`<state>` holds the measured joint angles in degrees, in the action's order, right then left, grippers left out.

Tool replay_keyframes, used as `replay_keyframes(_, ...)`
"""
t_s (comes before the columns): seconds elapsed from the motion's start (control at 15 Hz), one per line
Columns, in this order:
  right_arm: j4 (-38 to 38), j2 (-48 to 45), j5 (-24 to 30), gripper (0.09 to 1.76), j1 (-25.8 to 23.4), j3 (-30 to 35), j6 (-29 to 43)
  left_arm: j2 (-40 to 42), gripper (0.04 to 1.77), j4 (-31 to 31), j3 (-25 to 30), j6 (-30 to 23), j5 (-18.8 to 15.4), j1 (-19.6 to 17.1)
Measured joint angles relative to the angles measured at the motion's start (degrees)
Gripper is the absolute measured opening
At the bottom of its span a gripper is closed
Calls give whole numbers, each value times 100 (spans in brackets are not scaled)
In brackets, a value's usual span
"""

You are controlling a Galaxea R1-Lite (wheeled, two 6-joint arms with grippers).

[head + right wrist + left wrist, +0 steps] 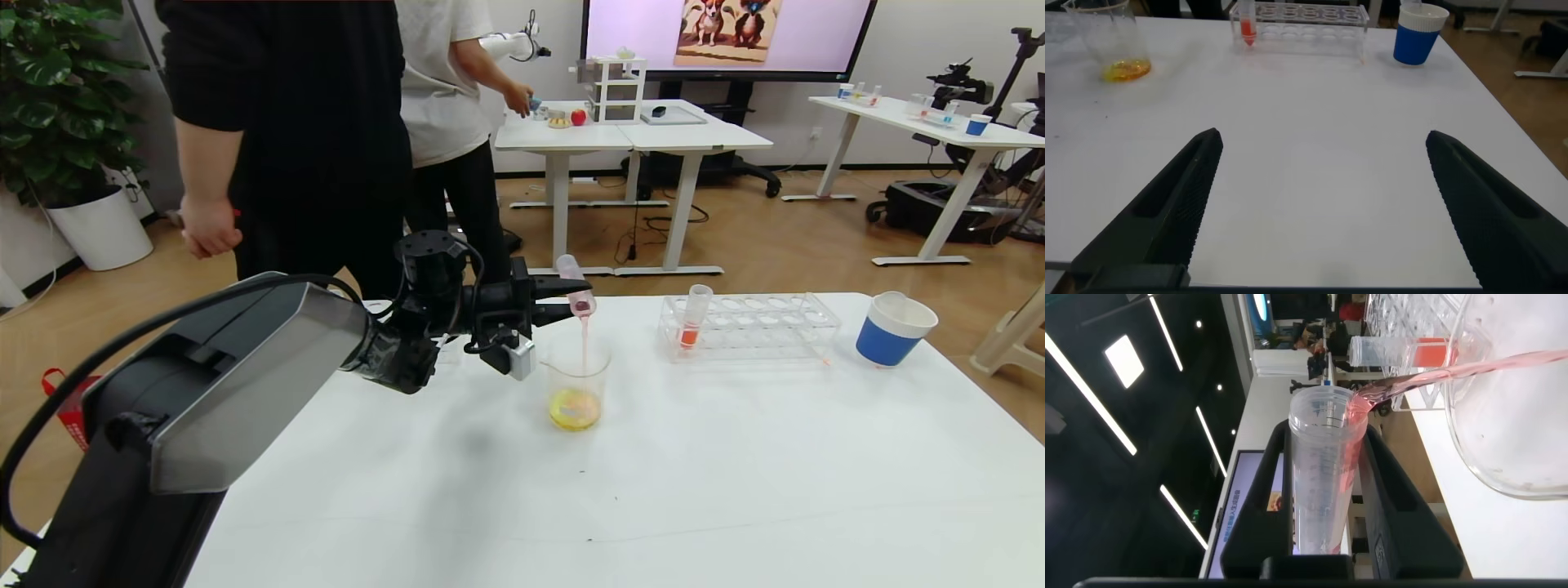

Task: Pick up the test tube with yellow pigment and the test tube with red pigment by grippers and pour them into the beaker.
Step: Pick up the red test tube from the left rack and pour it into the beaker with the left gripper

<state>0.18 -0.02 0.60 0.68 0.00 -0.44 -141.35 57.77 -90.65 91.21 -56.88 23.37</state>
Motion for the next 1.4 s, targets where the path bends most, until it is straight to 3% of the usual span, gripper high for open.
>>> replay_keyframes(0.27, 0, 0, 0, 174, 0, 0, 2, 39, 51, 85, 226, 391, -33, -22)
replay_keyframes(0.53, -2, 0, 0, 174, 0, 0, 2, 48, 51, 440, 385, 416, -54, -44)
replay_keyframes(1.0, 0, 0, 0, 174, 0, 0, 2, 56, 51, 461, 452, 313, -63, -55)
replay_keyframes(1.2, 0, 0, 0, 174, 0, 0, 2, 111, 51, 482, 402, -282, 46, -41)
replay_keyframes(1.4, 0, 0, -2, 174, 0, 0, 2, 202, 51, 1031, 361, -1849, 823, 33)
